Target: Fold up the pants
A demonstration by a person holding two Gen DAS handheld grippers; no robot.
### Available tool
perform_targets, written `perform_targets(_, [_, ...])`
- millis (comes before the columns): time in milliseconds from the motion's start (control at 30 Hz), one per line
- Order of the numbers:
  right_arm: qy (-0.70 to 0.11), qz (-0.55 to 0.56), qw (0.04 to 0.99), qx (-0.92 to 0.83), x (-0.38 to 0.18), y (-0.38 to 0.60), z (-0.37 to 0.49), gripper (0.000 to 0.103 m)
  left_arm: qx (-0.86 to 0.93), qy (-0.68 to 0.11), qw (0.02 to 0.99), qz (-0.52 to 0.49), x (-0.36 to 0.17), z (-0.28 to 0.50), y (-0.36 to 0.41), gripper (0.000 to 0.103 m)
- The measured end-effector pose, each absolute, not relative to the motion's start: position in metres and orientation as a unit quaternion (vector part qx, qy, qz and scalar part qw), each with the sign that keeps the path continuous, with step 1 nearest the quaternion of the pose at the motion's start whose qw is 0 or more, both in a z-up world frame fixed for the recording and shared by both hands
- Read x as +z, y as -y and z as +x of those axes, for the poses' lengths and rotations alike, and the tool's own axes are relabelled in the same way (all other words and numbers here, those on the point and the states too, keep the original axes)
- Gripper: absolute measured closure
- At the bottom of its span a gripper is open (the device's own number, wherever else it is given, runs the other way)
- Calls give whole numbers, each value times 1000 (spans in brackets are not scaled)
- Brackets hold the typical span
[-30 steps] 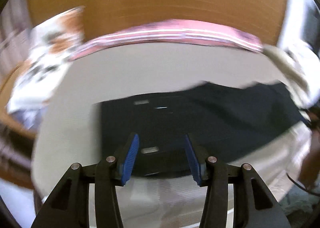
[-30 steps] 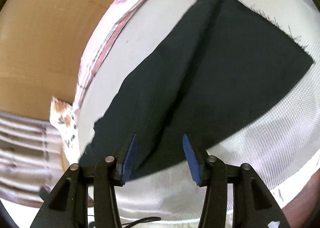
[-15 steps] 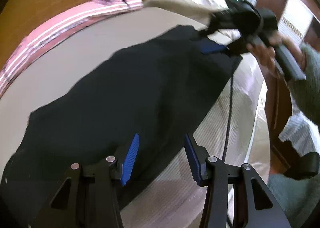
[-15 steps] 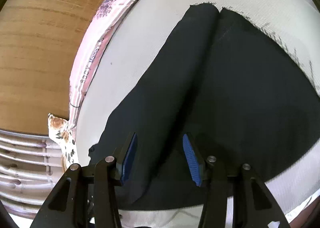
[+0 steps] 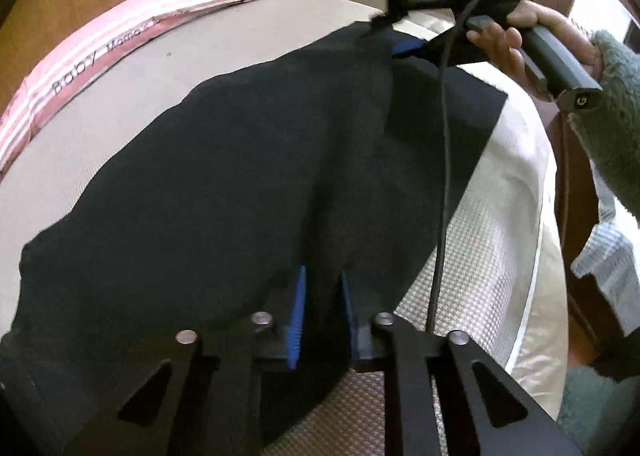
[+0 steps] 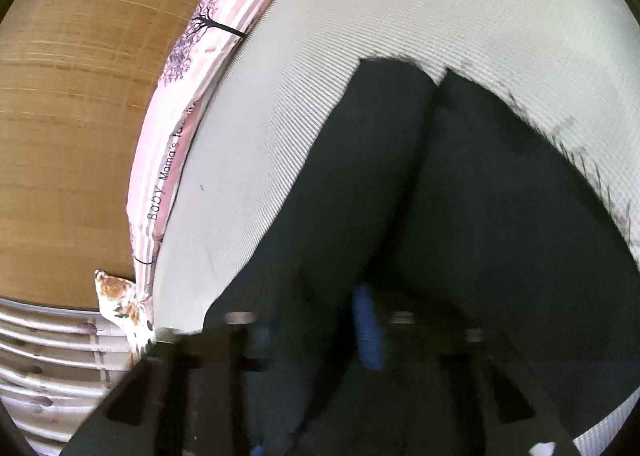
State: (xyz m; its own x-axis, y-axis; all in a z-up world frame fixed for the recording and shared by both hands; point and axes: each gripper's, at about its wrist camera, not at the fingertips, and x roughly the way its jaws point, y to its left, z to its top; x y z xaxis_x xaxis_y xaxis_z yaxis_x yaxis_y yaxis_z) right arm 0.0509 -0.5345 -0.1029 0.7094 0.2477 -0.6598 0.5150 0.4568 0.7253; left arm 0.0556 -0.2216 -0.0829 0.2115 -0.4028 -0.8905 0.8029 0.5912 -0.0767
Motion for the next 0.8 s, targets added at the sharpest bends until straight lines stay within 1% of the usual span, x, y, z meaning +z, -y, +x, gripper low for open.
perform_targets(133, [-380, 478, 788, -80, -74, 524, 77, 92, -402, -480, 758, 181, -76, 62, 213, 91])
perform_targets(233, [-390, 448, 802, -66, -52, 511, 106, 91, -398, -478, 768, 151, -69, 68, 203, 91])
perform_targets(267, [-389, 442, 807, -50, -44, 504, 120, 88, -393, -478, 773, 138, -68, 71, 199, 91])
perform_targets(333, [-381, 439, 813, -18, -33, 491, 143, 71, -376, -486, 781, 112, -67, 81, 189, 91])
perform_targets(367, [-374, 438, 818, -1, -28, 486, 152, 54, -365, -493, 784, 97, -68, 88, 183, 91])
perform_targets(400, [-365, 431, 825, 4, -20, 480, 159, 50, -356, -497, 786, 89, -68, 92, 180, 94])
perform_targets(533, [-361, 402, 842, 2, -11, 474, 158, 50, -331, -518, 787, 53, -77, 105, 164, 94])
perform_targets(667, [-370, 420, 828, -37, -34, 501, 134, 50, -333, -520, 784, 62, -84, 104, 167, 94])
perform_targets(733, [-372, 444, 813, -52, -50, 515, 123, 53, -335, -521, 783, 58, -85, 104, 167, 94])
perform_targets(800, [-373, 464, 801, -60, -67, 528, 114, 59, -337, -522, 782, 50, -86, 105, 165, 94])
